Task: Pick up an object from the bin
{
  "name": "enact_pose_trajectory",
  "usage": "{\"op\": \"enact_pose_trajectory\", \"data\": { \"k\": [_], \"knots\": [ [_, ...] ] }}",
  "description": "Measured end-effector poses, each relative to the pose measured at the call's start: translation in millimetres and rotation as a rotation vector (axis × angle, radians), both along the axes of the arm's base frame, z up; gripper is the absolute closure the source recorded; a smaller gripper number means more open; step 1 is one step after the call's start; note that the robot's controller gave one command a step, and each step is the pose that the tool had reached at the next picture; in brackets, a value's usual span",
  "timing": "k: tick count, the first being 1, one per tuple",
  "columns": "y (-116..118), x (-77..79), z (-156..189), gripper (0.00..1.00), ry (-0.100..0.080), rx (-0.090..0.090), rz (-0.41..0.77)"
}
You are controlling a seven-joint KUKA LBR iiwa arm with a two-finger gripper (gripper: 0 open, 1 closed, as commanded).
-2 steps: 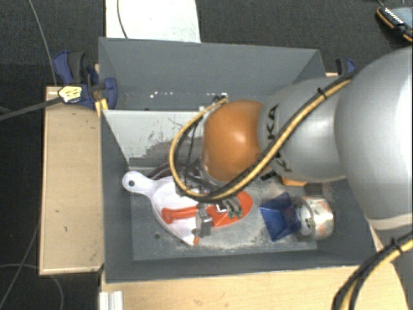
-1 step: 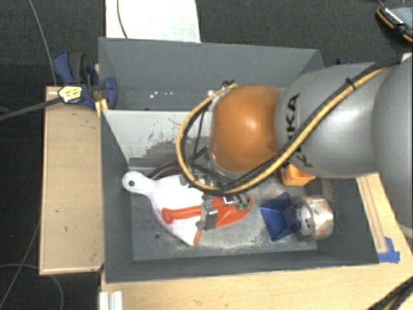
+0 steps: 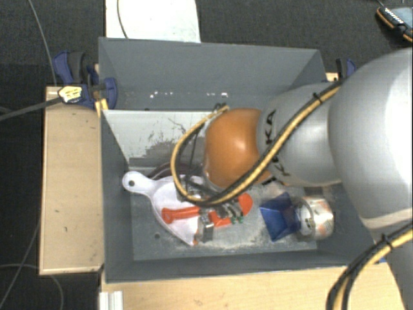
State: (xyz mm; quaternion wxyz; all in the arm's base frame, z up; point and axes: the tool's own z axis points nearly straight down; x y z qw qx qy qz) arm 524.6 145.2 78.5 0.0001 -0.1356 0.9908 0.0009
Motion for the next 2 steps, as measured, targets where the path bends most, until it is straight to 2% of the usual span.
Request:
{"op": "enact_pose_trajectory", "data": {
  "k": [1, 2],
  "knots": [
    [7.5, 9.0, -7.8, 0.0, -0.02, 0.007, 0.036],
    [1.8, 2.7, -0.7, 1.0, -0.007, 0.003, 0.006]
  ]
}}
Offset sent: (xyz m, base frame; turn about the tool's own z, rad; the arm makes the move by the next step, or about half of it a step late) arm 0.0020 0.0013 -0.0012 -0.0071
